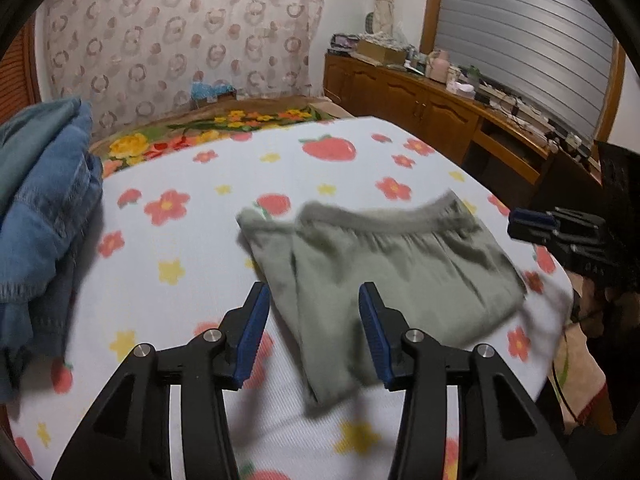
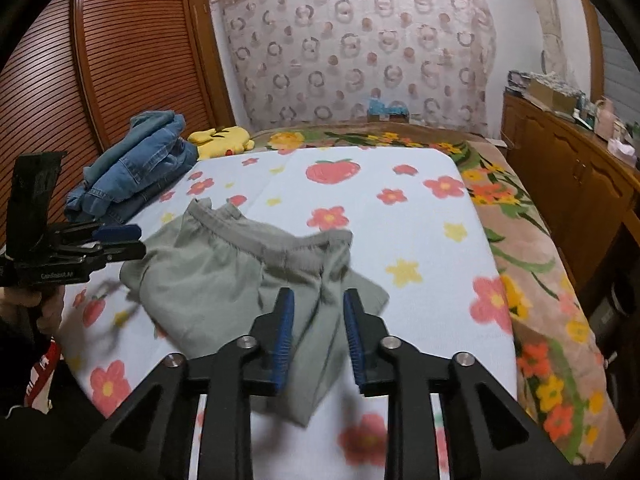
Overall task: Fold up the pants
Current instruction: 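Close both tools on the waistband edge of the folded grey-green pants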
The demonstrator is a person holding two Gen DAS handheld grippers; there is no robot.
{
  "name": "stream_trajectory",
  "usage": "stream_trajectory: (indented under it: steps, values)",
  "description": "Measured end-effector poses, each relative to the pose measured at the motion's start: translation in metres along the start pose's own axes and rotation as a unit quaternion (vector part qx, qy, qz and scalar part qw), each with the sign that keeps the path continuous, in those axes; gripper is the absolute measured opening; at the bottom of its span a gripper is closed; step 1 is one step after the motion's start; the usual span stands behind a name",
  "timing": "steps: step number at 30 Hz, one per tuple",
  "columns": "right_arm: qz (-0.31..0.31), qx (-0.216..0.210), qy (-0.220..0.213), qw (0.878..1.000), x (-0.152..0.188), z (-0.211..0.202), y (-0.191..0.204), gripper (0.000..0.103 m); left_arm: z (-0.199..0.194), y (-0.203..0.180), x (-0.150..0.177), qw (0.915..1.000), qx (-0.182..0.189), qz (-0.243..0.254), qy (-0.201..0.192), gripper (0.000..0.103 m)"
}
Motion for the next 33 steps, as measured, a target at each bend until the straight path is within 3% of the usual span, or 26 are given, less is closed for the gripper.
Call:
stream_trajectory:
  steps: [14,16,20,22,27,30,33]
  values:
    - [-0.030,-0.014,0.059,0.998,-0.020,0.053,0.002,0.028,0.052,0.008,-0.030,0.9987,0.027,0.032,0.030,0.037]
    - [-0.029,-0.015,0.055,0.998,-0.022,0.055,0.002,0.028,0.053,0.007,-0.031,0.9986,0.025,0.036,0.030,0.037]
    - [-0.032,-0.027,0.048,0.998,-0.024,0.053,0.002,0.007,0.053,0.006,-0.034,0.9982,0.036,0.041,0.025,0.034]
    - [-0.032,-0.031,0.038,0.998,-0.025,0.049,0.001,0.006,0.052,0.006,-0.035,0.9979,0.041,0.043,0.024,0.021]
    - [-0.033,-0.027,0.019,0.999,-0.031,0.041,0.002,0.005,0.045,0.007,-0.039,0.9982,0.044,0.039,0.010,0.009]
    - [-0.028,-0.014,0.012,0.999,-0.032,0.043,0.002,0.005,0.041,0.011,-0.045,0.9986,0.043,0.028,-0.009,0.009]
    - [-0.031,0.003,0.024,0.999,-0.030,0.056,0.004,0.005,0.049,0.011,-0.047,0.9987,0.036,0.035,0.003,0.009]
Point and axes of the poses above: each gripper's, at about its wrist camera, not at the fingertips, and z roughly the way its jaws point, y to its left, x to its underside, the point moved 3 cm from there along z, roughly the way its jaws point, and after that the axes turned 11 degrees about z, right-handed, at the moved point
